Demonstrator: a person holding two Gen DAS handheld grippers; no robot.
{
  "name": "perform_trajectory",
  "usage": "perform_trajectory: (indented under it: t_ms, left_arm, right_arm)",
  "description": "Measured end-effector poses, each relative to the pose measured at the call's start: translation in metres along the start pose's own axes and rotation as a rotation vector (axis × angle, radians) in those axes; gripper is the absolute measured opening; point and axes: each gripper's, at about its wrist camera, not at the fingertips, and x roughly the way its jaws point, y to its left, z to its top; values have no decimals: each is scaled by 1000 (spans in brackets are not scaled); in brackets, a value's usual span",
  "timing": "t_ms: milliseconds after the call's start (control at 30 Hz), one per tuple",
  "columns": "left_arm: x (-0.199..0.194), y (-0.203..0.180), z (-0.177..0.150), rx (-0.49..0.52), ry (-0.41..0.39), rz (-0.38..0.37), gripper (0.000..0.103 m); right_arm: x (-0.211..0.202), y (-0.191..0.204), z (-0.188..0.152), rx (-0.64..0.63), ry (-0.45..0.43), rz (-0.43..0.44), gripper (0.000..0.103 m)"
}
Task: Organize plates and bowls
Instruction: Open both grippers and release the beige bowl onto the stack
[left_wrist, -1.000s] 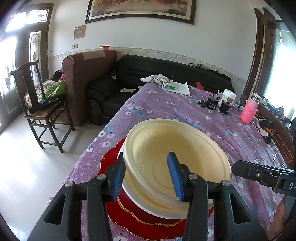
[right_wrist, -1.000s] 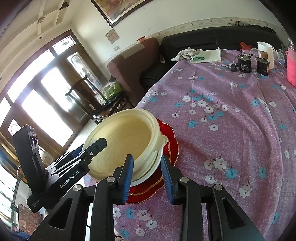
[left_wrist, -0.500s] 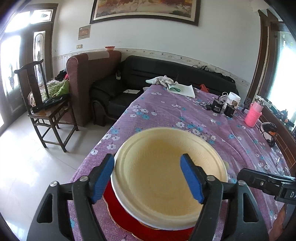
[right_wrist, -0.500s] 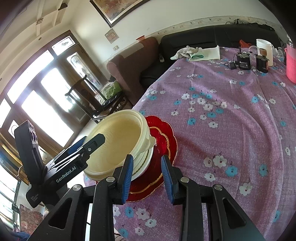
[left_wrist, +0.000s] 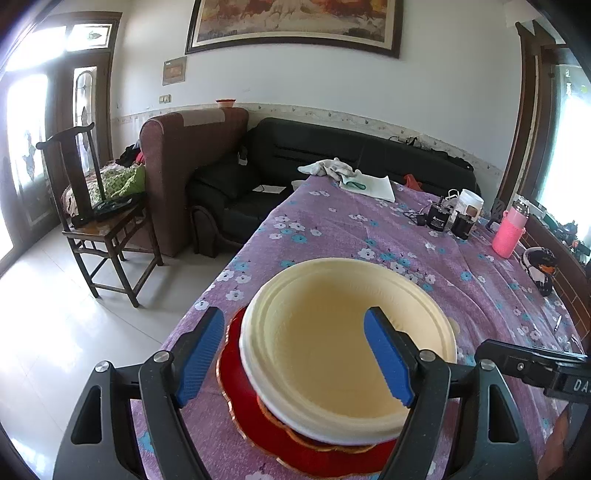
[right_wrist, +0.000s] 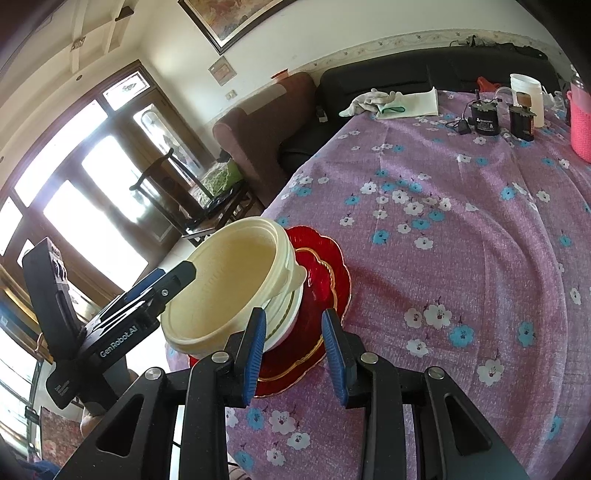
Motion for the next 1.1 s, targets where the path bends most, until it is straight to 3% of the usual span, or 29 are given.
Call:
perform_trajectory:
  t_ms: [200,433,567,633,700,767,1000,1100]
  left_arm:
    - [-9,19,-7,-38,9,1,79]
    - [-11,78,-12,-212,109,-99,79]
    - [-5,99,-21,-234,152,-105,78]
    - [0,101,-26,-231,167,-116,69]
    - [7,100,-30,-232,195,-149,52]
    - [13,96,-33,-228,211,-172,47]
    - [31,85,-37,-202,236,-211,40]
    - [38,81,-37,-194,245,-215,38]
  right_arm:
    - [-2,-8,-6,23,3,-4,35]
    - [-1,-19,-9,62,9,-6,35]
    - [4,-23,-9,83,16,-6,35]
    - [7,-24,-9,89,20,-5,35]
    - [11,-25,-9,93,27,-7,35]
    - [16,-25,-10,96,36,-7,35]
    - [29,-26,-11,99,61,-2,34]
    - [37,-23,-10,86,69,9,28]
